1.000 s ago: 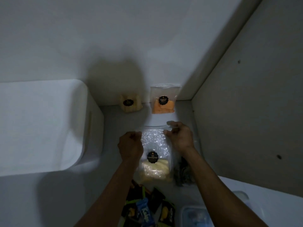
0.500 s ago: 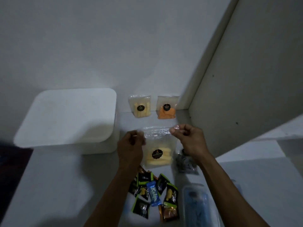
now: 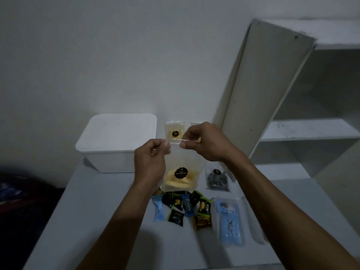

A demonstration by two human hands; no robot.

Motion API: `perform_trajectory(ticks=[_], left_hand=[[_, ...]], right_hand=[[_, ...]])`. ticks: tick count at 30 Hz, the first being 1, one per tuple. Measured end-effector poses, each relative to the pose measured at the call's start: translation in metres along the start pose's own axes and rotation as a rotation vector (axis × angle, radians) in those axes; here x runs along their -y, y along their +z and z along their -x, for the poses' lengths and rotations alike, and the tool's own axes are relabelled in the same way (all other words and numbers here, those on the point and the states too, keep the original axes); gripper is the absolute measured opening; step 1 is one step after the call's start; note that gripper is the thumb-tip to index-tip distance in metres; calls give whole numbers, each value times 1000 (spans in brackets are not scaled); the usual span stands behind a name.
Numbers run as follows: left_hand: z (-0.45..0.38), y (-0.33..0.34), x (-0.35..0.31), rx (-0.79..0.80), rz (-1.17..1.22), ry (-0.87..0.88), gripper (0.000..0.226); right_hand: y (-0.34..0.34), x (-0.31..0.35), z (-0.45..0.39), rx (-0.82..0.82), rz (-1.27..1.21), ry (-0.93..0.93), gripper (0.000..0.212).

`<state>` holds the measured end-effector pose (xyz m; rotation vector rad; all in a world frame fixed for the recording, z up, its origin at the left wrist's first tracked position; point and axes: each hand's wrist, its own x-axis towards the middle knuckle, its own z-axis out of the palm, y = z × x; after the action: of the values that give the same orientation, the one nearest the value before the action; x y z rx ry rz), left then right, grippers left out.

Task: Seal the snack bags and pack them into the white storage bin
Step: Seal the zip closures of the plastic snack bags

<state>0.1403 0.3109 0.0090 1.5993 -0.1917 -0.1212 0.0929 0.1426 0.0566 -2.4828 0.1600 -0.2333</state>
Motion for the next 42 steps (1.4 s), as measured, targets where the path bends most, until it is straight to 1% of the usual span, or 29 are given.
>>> perform_trajectory(ticks=[5,12,15,21,26,30,33,36,39,42], left_hand=[[28,-15,-17,-17,-13,58,10],[50,-33,-26,-5,-20,130,12],[55,-37,-26,4,-19,130,11],[60,-47,-24,2,17,112,10],[58,-55,-27,94,-4,147,8],[52,-59,-24,44,-21,165,13],[49,-61,-23,6,-20,152,10],[46,-63,-23,25,-4,151,5],[43,-65,-25,83,-7,162,4],[38,-65,-27,55,0,162,6]], right_hand=[[3,43,17,16,57,-72,16],[6,67,37,19,78,-98,9],[10,70,42,-3,106,-90,15],[3,78,48,78,107,-77,10],[7,80,46,42,142,-93,10],[8,83,44,69,122,-101,15],[7,84,42,68,152,-99,14],[8,83,39,19,173,-104,11],[8,84,38,39,152,-112,13],[5,82,37,52,145,-115,15]])
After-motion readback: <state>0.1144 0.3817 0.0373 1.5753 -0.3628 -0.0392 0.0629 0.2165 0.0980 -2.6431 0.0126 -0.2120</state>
